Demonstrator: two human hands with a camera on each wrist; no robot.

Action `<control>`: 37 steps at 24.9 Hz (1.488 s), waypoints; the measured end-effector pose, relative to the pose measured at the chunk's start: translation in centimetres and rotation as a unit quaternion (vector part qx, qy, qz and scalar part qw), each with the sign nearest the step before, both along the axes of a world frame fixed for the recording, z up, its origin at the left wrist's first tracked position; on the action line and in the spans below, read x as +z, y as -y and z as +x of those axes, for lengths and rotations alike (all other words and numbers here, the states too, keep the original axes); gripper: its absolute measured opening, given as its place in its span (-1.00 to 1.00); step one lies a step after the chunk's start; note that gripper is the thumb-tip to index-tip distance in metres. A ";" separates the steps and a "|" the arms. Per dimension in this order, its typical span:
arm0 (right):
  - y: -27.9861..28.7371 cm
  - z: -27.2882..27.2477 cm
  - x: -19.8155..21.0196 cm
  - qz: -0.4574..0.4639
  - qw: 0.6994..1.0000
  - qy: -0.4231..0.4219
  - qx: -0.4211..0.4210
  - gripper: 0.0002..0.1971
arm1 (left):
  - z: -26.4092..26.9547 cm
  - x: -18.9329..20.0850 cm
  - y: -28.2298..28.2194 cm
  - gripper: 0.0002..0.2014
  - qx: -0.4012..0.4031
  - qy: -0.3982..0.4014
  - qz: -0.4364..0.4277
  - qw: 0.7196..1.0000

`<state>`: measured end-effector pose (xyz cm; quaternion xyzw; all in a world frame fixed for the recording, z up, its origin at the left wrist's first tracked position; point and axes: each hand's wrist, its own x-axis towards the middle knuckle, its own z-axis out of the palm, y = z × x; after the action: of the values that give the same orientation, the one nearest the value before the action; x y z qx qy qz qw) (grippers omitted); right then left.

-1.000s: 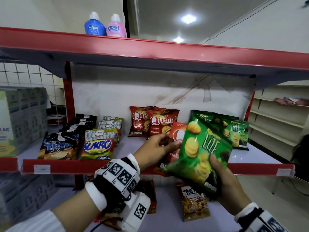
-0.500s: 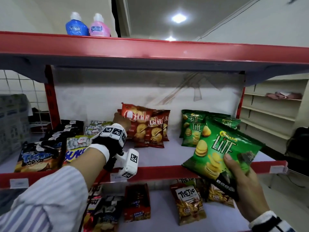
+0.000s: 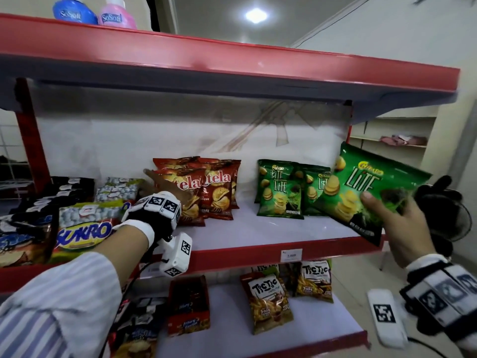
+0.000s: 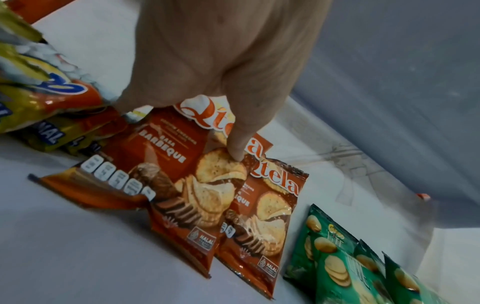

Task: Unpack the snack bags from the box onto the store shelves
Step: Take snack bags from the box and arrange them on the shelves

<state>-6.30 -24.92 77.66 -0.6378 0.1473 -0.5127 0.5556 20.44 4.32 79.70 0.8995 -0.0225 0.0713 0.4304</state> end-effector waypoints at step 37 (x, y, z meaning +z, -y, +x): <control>-7.8 4.9 -10.8 -0.137 0.989 -0.053 0.031 -0.79 | -10.5 -12.3 2.9 -0.86 -0.116 0.409 0.036 0.904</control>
<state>-1.36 -17.07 66.88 -0.7385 0.0850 -0.4761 0.4698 9.96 1.41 67.43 0.7974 -0.3031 0.3817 0.3559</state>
